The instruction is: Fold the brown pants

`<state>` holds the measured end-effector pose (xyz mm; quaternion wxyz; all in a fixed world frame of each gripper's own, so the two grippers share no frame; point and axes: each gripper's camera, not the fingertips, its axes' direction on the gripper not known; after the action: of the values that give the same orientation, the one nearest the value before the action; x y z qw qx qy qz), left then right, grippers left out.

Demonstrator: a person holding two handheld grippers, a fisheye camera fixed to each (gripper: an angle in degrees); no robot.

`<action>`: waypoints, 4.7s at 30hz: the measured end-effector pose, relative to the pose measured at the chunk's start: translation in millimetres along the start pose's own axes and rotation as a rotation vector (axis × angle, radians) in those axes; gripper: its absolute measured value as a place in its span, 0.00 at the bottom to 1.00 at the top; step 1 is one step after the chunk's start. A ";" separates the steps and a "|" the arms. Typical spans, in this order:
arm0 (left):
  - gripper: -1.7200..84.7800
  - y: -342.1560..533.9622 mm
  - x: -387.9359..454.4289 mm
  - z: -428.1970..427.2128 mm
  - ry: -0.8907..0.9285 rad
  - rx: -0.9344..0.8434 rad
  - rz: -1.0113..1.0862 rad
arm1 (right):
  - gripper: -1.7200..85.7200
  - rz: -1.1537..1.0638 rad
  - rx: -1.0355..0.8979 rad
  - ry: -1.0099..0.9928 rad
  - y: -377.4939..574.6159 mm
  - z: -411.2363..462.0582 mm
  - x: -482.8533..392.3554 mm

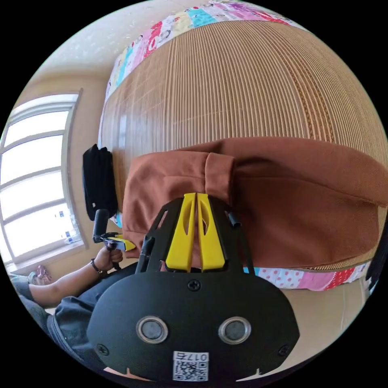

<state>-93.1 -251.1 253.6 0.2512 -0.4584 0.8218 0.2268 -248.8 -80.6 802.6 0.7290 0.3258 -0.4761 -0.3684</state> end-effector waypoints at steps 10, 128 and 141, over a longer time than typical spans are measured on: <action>0.20 9.8 -15.7 -5.8 -0.238 0.207 0.059 | 0.02 -0.137 -0.016 0.191 -21.5 3.7 -54.1; 0.08 212.0 -54.2 -230.8 -0.227 0.985 -0.421 | 0.13 -0.063 -0.527 -0.738 -122.9 -165.5 -286.4; 0.01 261.9 -189.5 -111.2 -0.002 0.057 -1.137 | 0.02 1.227 0.288 -0.512 252.8 -449.0 98.5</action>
<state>-257.1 -72.0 494.3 0.3468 -0.8215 0.4513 0.0343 255.1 22.2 905.9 0.6198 -0.0072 -0.7765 0.1135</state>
